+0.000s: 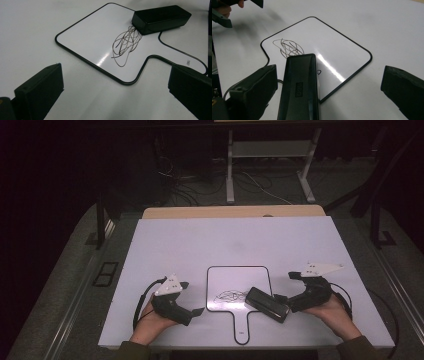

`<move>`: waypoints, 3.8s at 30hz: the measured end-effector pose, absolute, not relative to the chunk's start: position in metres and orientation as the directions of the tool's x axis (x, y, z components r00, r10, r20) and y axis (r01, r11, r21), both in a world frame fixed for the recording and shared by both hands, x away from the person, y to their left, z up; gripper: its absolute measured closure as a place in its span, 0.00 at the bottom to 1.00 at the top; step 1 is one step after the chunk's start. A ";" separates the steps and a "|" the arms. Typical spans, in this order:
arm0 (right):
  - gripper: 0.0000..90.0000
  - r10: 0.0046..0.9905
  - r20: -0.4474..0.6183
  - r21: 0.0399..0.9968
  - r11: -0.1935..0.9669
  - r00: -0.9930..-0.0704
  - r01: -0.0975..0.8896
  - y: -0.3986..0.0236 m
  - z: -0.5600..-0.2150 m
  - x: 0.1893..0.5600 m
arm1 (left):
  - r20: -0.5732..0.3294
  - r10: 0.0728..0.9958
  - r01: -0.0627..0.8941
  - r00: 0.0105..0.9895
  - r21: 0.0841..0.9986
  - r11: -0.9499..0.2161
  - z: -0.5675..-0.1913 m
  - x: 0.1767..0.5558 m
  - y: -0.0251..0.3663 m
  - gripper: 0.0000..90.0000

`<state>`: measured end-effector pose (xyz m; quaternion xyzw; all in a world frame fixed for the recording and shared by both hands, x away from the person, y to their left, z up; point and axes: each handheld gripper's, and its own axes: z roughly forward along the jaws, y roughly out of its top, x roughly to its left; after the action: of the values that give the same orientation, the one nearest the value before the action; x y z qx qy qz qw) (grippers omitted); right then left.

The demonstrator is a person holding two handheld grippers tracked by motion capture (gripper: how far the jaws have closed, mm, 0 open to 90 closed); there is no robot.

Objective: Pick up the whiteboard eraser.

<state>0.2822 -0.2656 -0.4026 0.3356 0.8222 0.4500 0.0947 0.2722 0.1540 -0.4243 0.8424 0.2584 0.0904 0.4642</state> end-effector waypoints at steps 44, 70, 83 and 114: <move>0.00 0.598 0.137 0.785 0.420 -0.789 0.455 -0.230 -0.404 0.307 | -0.109 0.515 0.358 0.850 0.837 -0.414 -0.426 0.275 0.155 0.00; 0.00 0.568 0.123 0.695 0.536 -0.814 0.479 -0.227 -0.407 0.297 | -0.106 0.523 0.359 0.846 0.838 -0.411 -0.425 0.273 0.153 0.00; 0.06 0.554 0.112 0.646 0.590 -0.825 0.484 -0.223 -0.417 0.290 | -0.114 0.521 0.364 0.846 0.836 -0.410 -0.427 0.273 0.153 0.00; 0.37 0.534 0.065 0.565 0.677 -0.843 0.472 -0.208 -0.431 0.283 | -0.120 0.514 0.365 0.849 0.836 -0.409 -0.428 0.274 0.154 0.00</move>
<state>0.2825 -0.2083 -0.4312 0.2750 0.9141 0.2933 0.0528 0.2738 0.1538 -0.4275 0.8356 0.2632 0.0783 0.4757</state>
